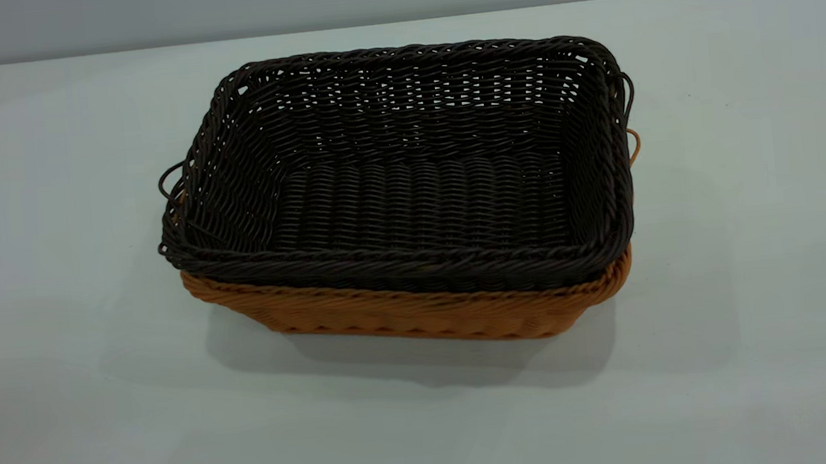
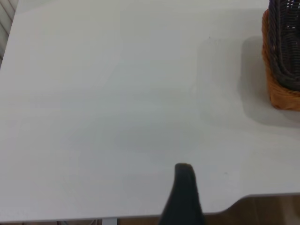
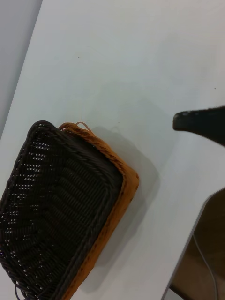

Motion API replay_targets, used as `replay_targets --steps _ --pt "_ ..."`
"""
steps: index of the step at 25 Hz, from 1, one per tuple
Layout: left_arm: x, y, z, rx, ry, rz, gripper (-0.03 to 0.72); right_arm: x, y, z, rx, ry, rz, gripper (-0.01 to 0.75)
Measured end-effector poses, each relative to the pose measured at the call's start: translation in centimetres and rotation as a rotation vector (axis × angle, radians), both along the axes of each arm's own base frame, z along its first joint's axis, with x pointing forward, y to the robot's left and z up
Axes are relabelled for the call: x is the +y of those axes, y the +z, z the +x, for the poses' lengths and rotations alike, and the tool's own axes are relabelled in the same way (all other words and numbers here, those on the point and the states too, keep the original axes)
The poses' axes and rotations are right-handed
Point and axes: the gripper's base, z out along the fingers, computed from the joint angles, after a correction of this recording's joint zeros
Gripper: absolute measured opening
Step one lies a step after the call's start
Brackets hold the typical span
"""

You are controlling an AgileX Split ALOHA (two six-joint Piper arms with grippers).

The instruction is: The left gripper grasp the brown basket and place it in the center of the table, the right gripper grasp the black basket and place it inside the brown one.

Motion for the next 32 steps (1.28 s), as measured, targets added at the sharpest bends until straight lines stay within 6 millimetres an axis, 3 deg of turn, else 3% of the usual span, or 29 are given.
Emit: replay_targets --steps 6,19,32 --pt "0.0 0.0 0.0 0.000 0.000 0.000 0.552 0.1 0.0 0.2 0.000 -0.076 -0.002 0.561" --pt "0.0 0.0 0.0 0.000 0.000 0.000 0.552 -1.7 -0.2 0.6 0.024 -0.457 0.089 0.561" --pt "0.0 0.0 0.0 0.000 0.001 -0.001 0.552 -1.9 -0.2 0.6 0.024 -0.482 0.101 0.561"
